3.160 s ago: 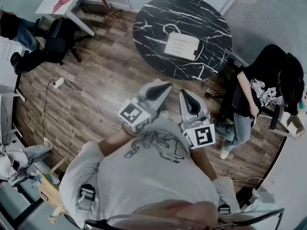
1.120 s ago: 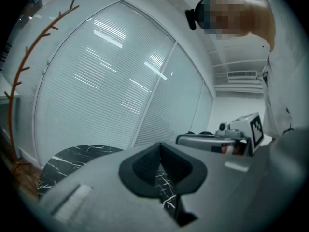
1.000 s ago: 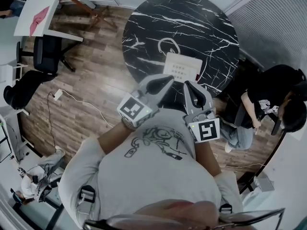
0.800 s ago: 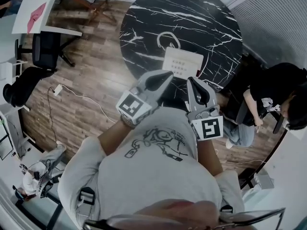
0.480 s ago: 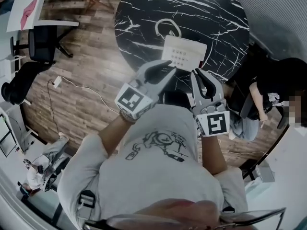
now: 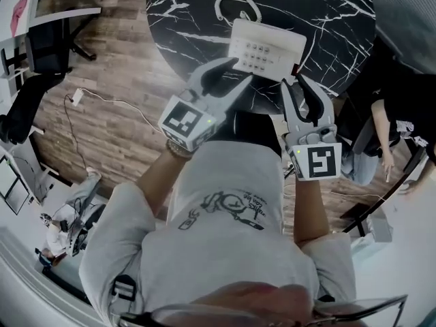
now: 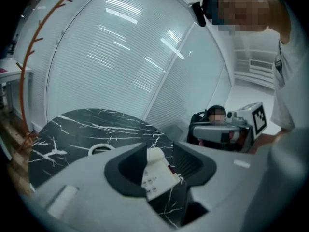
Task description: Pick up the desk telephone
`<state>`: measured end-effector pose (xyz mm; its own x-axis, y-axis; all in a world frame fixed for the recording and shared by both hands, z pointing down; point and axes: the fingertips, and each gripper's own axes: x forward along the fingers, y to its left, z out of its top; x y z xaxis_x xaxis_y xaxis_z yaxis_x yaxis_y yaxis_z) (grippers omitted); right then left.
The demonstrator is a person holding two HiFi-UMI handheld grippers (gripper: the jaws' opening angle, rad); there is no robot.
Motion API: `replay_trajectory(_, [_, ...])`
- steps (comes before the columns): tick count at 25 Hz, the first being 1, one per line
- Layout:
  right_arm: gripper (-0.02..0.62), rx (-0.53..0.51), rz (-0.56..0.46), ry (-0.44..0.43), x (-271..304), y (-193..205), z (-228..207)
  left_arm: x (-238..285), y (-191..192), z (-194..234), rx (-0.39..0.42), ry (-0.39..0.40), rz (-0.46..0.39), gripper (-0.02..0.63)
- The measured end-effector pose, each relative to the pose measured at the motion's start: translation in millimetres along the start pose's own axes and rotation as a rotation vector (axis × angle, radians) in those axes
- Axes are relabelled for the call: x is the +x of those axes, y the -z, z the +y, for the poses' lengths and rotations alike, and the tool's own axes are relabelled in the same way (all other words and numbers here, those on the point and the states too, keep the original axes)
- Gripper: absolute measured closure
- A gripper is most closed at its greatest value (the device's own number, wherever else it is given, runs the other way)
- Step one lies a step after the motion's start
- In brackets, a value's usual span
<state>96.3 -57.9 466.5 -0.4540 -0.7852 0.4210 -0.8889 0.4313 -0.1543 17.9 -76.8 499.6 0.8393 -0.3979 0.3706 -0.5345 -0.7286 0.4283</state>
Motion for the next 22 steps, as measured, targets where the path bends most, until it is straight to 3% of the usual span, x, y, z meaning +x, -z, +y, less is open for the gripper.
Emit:
replay_trajectory(8, [0.392, 0.04, 0.075, 0.045, 20, 55, -24, 26, 54, 36, -0.077, -0.031, 0.068, 0.387])
replay_trajectory(16, [0.299, 0.074, 0.16, 0.069, 41, 114, -43, 52, 109, 71, -0.165, -0.06, 0.141, 0.279])
replay_trajectory(22, [0.266, 0.102, 0.217, 0.084, 54, 152, -51, 62, 137, 92, -0.205, -0.073, 0.179, 0.22])
